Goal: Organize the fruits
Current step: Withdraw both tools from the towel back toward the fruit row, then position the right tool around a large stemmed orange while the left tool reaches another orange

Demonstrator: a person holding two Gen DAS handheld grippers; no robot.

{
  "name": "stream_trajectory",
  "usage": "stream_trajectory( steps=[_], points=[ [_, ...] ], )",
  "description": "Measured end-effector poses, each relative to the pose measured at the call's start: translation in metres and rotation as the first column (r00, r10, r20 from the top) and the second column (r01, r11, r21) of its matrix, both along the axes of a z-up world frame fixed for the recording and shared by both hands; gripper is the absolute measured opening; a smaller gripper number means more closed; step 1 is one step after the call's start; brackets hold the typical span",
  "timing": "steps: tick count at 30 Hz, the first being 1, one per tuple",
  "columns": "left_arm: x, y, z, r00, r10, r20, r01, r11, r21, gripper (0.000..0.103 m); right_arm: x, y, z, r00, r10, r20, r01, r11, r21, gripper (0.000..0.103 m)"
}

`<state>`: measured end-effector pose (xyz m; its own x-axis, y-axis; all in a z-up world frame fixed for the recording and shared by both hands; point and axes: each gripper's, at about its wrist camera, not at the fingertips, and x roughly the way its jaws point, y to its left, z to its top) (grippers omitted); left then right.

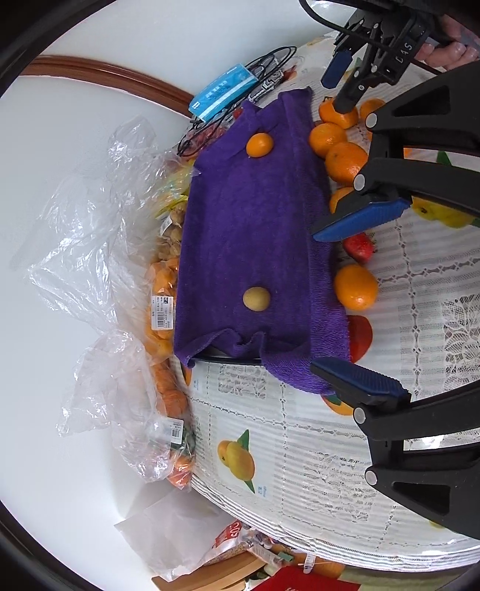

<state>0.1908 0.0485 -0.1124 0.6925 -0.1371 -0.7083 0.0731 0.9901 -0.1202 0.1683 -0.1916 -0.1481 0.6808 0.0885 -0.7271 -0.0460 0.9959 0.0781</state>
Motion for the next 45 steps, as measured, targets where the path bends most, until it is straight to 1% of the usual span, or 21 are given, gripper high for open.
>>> stream_trajectory(
  steps=[3,6,15,17,20,23,26,29,35,40,45],
  points=[
    [0.000,0.002,-0.003,1.000,-0.006,-0.008,0.006,1.000,-0.003,0.063,0.001,0.004,-0.009,1.000,-0.003,-0.027,0.003,1.000,-0.015,0.064],
    [0.000,0.005,-0.004,1.000,-0.006,-0.001,0.006,1.000,-0.016,0.063,0.003,0.005,-0.016,0.999,-0.010,-0.046,0.010,1.000,-0.003,0.064],
    [0.003,0.009,-0.012,1.000,-0.019,-0.011,0.019,0.999,-0.051,0.063,0.008,0.008,-0.023,0.999,-0.038,-0.039,0.037,0.999,-0.015,0.064],
    [0.004,0.009,-0.014,1.000,-0.020,-0.016,0.019,0.999,-0.051,0.063,0.010,0.009,-0.023,0.999,-0.042,-0.032,0.041,0.999,-0.030,0.060],
    [0.004,0.010,-0.014,1.000,-0.020,-0.012,0.020,0.998,-0.058,0.063,0.008,0.010,-0.024,0.999,-0.040,-0.014,0.039,0.998,-0.041,0.058],
    [0.005,0.012,-0.016,1.000,-0.016,-0.019,0.015,0.998,-0.068,0.063,0.006,0.009,-0.024,0.999,-0.043,-0.009,0.042,0.997,-0.062,0.051],
    [0.006,0.012,-0.017,1.000,-0.013,-0.022,0.012,0.998,-0.069,0.063,0.004,0.005,-0.023,0.999,-0.051,-0.002,0.051,0.998,-0.041,0.045],
    [0.006,0.013,-0.017,1.000,-0.012,-0.025,0.010,0.997,-0.074,0.063,0.005,0.003,-0.023,0.999,-0.053,-0.008,0.052,0.998,-0.025,0.045],
    [0.007,0.015,-0.019,0.999,-0.006,-0.032,0.003,0.997,-0.080,0.063,0.007,0.003,-0.024,0.999,-0.054,0.000,0.054,0.998,-0.025,0.046],
    [0.008,0.016,-0.020,0.999,0.001,-0.033,-0.003,0.997,-0.072,0.063,0.005,0.004,-0.022,0.999,-0.034,0.000,0.034,0.998,-0.047,0.044],
    [0.008,0.017,-0.022,0.999,0.006,-0.040,-0.009,0.997,-0.074,0.063,-0.002,0.002,-0.019,1.000,-0.017,-0.007,0.017,0.999,-0.036,0.044]
  ],
)
